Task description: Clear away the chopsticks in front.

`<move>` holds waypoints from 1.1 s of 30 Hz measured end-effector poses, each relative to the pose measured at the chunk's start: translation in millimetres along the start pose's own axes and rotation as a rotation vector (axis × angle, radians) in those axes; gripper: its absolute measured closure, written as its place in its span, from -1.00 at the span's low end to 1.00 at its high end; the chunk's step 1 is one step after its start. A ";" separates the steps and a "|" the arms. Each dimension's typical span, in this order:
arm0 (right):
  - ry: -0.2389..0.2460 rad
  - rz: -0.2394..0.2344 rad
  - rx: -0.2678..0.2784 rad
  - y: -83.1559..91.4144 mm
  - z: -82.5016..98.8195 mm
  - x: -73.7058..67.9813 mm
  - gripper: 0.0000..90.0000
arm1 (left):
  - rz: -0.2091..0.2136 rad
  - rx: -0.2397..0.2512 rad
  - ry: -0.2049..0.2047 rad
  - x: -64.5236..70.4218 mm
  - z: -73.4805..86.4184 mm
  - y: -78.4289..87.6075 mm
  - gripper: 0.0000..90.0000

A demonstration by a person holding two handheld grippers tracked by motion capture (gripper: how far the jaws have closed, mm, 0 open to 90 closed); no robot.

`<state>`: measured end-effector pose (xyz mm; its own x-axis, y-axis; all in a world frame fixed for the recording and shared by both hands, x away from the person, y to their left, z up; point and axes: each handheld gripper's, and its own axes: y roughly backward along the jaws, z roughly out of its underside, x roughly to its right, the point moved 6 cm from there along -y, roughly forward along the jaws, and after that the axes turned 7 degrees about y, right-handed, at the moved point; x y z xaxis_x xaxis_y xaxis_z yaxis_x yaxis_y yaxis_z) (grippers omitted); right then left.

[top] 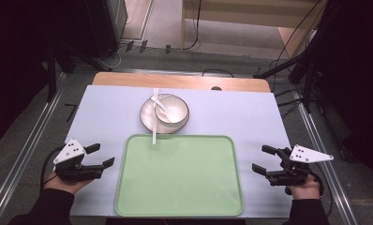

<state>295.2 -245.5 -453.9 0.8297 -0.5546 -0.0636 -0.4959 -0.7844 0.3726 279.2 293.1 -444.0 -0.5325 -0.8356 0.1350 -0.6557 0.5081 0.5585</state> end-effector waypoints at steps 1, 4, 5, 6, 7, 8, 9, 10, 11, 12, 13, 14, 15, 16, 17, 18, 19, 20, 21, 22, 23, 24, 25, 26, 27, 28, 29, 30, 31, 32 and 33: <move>0.001 0.000 0.000 0.1 0.1 0.0 -0.65 | -0.001 0.009 -0.001 0.0 -0.9 0.7 -0.44; -0.001 0.000 0.001 0.2 0.0 0.2 -0.65 | 0.001 0.032 -0.003 0.4 -3.0 2.7 -0.45; -0.003 -0.002 0.000 0.1 0.1 0.0 -0.65 | 0.001 0.041 -0.005 0.3 -3.8 3.4 -0.45; 0.000 -0.003 -0.001 -0.2 0.2 0.1 -0.65 | 0.001 0.048 -0.003 0.1 -4.4 3.8 -0.45; -0.001 -0.003 -0.004 -0.5 0.3 0.0 -0.65 | -0.003 0.050 -0.001 -0.4 -4.6 4.4 -0.45; 0.000 -0.006 -0.005 -0.8 0.5 -0.2 -0.65 | -0.005 0.051 0.002 -0.6 -4.6 4.5 -0.45; -0.001 -0.007 -0.006 -0.9 0.6 -0.5 -0.65 | -0.009 0.048 0.000 -1.3 -4.3 4.8 -0.45; 0.000 -0.007 -0.006 -0.9 0.5 -0.4 -0.65 | -0.009 0.048 0.000 -1.5 -4.3 4.8 -0.45; -0.001 -0.008 -0.006 -0.9 0.6 -0.5 -0.65 | -0.008 0.049 0.001 -1.7 -4.4 4.9 -0.45; 0.000 -0.006 -0.006 -0.8 0.5 -0.3 -0.65 | -0.012 0.050 0.004 -1.9 -4.5 5.0 -0.45; 0.000 -0.006 -0.006 -0.8 0.6 -0.3 -0.65 | -0.012 0.049 0.006 -2.3 -4.5 5.1 -0.45; -0.001 -0.007 -0.006 -0.8 0.6 -0.3 -0.65 | -0.014 0.048 0.006 -2.6 -4.4 5.1 -0.45; -0.001 -0.008 -0.006 -0.8 0.6 -0.5 -0.65 | -0.017 0.047 0.007 -3.1 -4.2 5.2 -0.45; -0.002 -0.008 -0.007 -0.8 0.6 -0.5 -0.65 | -0.020 0.050 0.010 -3.3 -4.2 5.0 -0.46; -0.001 -0.008 -0.007 -0.9 0.7 -0.5 -0.65 | -0.021 0.050 0.010 -3.6 -4.3 5.1 -0.47; -0.001 -0.008 -0.008 -1.0 0.7 -0.6 -0.65 | -0.022 0.052 0.010 -3.8 -4.5 5.4 -0.47; 0.001 -0.008 -0.009 -1.0 0.9 -0.5 -0.65 | -0.022 0.054 0.012 -4.0 -4.7 5.7 -0.47; 0.001 -0.009 -0.009 -1.0 0.9 -0.5 -0.65 | -0.023 0.056 0.013 -4.1 -4.8 5.8 -0.47; 0.000 -0.009 -0.010 -1.0 0.9 -0.6 -0.65 | -0.026 0.057 0.017 -4.4 -4.8 5.9 -0.47; -0.001 -0.009 -0.011 -1.0 1.0 -0.6 -0.65 | -0.028 0.057 0.017 -4.7 -4.8 6.0 -0.47; -0.003 -0.009 -0.011 -1.1 1.0 -0.6 -0.65 | -0.028 0.059 0.019 -4.9 -4.8 6.0 -0.46; -0.002 -0.010 -0.010 -1.2 1.0 -0.6 -0.65 | -0.027 0.060 0.020 -5.0 -4.8 6.1 -0.46; -0.002 -0.010 -0.010 -1.3 1.0 -0.7 -0.65 | -0.027 0.063 0.018 -5.2 -4.9 6.3 -0.45; -0.003 -0.010 -0.011 -1.4 1.0 -0.8 -0.65 | -0.027 0.064 0.018 -5.4 -5.0 6.4 -0.44; -0.002 -0.010 -0.011 -1.4 1.1 -0.8 -0.65 | -0.027 0.060 0.023 -5.5 -4.8 6.7 -0.44; -0.001 -0.010 -0.013 -1.4 1.2 -0.8 -0.65 | -0.027 0.059 0.025 -5.6 -4.7 6.7 -0.44; -0.001 -0.010 -0.013 -1.5 1.3 -0.8 -0.65 | -0.022 0.057 0.028 -5.5 -4.6 6.5 -0.44; 0.001 -0.012 -0.015 -1.7 1.4 -0.8 -0.65 | -0.024 0.056 0.029 -5.7 -4.4 6.3 -0.44; -0.001 -0.013 -0.017 -1.8 1.6 -1.0 -0.65 | -0.028 0.055 0.033 -6.0 -4.4 5.9 -0.44; 0.000 -0.012 -0.017 -2.0 1.6 -1.1 -0.65 | -0.029 0.056 0.035 -6.0 -4.5 5.8 -0.44; 0.000 -0.013 -0.018 -2.0 1.6 -1.2 -0.65 | -0.030 0.061 0.038 -6.0 -4.9 6.0 -0.44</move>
<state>294.8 -243.7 -456.1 0.8358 -0.5447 -0.0685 -0.4807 -0.7863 0.3881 281.1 300.2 -437.4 -0.4923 -0.8573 0.1509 -0.7028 0.4937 0.5121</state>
